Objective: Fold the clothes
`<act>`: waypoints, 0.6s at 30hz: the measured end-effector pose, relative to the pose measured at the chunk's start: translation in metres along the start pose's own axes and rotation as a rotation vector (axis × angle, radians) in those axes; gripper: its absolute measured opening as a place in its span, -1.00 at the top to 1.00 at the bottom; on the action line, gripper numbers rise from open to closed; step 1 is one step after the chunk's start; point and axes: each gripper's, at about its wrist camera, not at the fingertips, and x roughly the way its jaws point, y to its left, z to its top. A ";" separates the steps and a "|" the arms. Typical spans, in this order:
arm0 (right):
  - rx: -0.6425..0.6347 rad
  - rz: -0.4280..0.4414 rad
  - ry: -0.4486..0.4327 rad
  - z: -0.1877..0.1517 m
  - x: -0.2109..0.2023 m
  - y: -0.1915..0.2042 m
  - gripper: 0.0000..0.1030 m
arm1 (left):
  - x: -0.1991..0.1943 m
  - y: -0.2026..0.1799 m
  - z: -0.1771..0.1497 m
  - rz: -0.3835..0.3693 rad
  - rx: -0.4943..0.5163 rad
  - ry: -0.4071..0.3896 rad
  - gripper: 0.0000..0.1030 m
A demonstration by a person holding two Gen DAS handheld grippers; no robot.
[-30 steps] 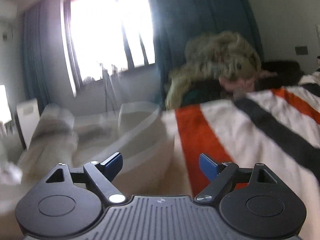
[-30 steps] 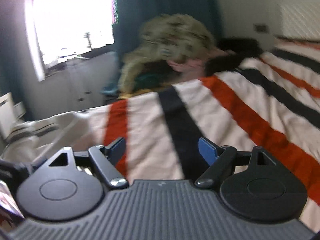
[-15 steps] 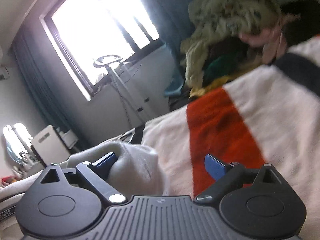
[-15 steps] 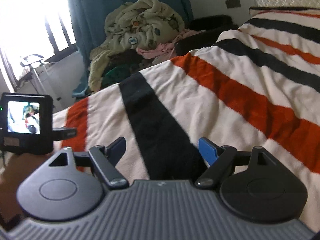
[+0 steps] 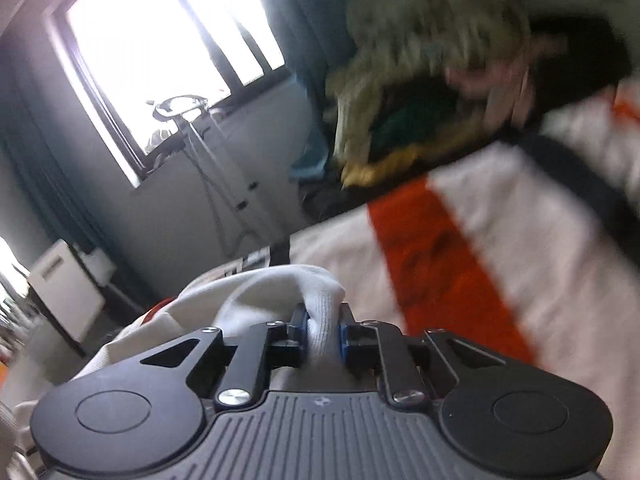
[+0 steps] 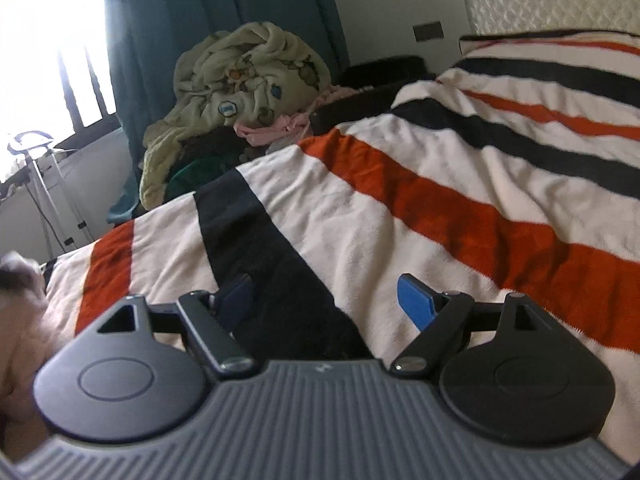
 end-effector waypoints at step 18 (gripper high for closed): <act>-0.135 0.187 -0.077 0.001 -0.068 0.029 -0.57 | -0.233 0.095 -0.155 -0.445 -0.364 -0.070 0.63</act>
